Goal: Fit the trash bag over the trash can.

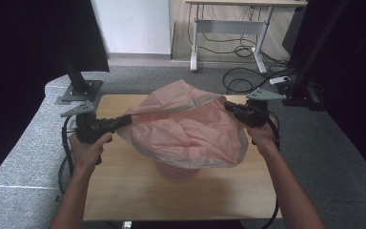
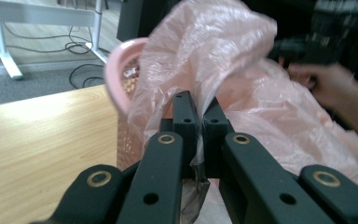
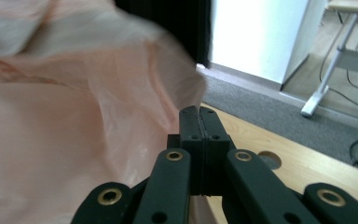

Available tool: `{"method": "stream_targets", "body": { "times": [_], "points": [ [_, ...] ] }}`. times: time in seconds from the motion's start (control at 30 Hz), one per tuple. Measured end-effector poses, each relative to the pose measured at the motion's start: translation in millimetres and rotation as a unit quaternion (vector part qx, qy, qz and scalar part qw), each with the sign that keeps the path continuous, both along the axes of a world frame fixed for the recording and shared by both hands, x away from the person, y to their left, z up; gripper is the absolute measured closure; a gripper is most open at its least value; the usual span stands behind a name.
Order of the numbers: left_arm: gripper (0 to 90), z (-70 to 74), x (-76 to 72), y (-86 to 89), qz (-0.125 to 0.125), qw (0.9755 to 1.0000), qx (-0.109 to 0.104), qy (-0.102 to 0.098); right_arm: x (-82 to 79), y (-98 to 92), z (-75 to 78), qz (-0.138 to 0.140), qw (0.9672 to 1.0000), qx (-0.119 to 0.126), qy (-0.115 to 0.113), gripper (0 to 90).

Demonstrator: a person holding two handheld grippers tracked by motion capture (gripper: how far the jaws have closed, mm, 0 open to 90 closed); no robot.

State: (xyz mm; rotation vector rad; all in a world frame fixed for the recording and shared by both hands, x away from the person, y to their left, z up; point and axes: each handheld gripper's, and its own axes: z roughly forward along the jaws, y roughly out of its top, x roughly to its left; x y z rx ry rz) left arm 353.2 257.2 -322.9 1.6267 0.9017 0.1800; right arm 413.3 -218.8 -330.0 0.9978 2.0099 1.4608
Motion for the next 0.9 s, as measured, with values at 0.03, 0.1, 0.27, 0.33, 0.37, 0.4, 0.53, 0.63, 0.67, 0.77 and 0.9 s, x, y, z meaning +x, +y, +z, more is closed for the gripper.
{"method": "stream_targets", "body": {
  "times": [0.03,0.1,0.27,0.33,0.37,0.4,0.53,0.63,0.67,0.77,0.9],
  "points": [
    [87.2,-1.5,2.1,1.7,0.004,1.0,-0.001,0.006,3.4,0.1,-3.4,-0.002,1.0,0.002,0.002,89.3],
    [87.3,-7.5,7.9,5.8,0.011,0.9996,-0.008,0.023,8.8,1.1,-8.6,-0.005,1.0,0.007,0.002,89.3],
    [87.1,-20.6,18.5,7.0,0.01,0.9987,-0.015,0.049,23.0,5.4,-20.6,-0.015,0.9996,0.018,0.014,89.2],
    [87.1,-22.7,22.7,6.4,0.012,0.9985,-0.017,0.051,27.8,9.0,-24.5,-0.012,0.9995,0.022,0.017,89.2],
    [87.1,-23.0,24.0,6.1,0.013,0.9984,-0.017,0.053,30.4,11.5,-26.4,-0.013,0.9995,0.024,0.019,89.0],
    [87.1,-23.7,26.5,6.2,0.016,0.9983,-0.017,0.054,31.8,12.7,-27.5,-0.011,0.9994,0.025,0.019,88.8],
    [87.6,-27.6,34.5,4.9,0.027,0.9975,-0.005,0.065,40.1,18.8,-36.1,-0.006,0.9991,0.032,0.027,88.8],
    [88.2,-35.0,41.9,1.5,0.032,0.9963,0.004,0.08,46.1,21.7,-45.7,-0.001,0.9984,0.04,0.04,89.3],
    [88.4,-37.4,44.0,0.2,0.033,0.9958,0.007,0.085,47.6,22.4,-48.5,-0.001,0.9981,0.044,0.043,89.3],
    [88.7,-44.5,51.7,-4.5,0.033,0.9945,0.013,0.098,52.5,23.0,-55.6,0.002,0.9974,0.047,0.054,89.4],
    [88.9,-50.4,60.0,-9.4,0.03,0.9933,0.017,0.11,57.4,23.6,-59.4,0.0,0.9974,0.043,0.059,89.4]
  ]
}}
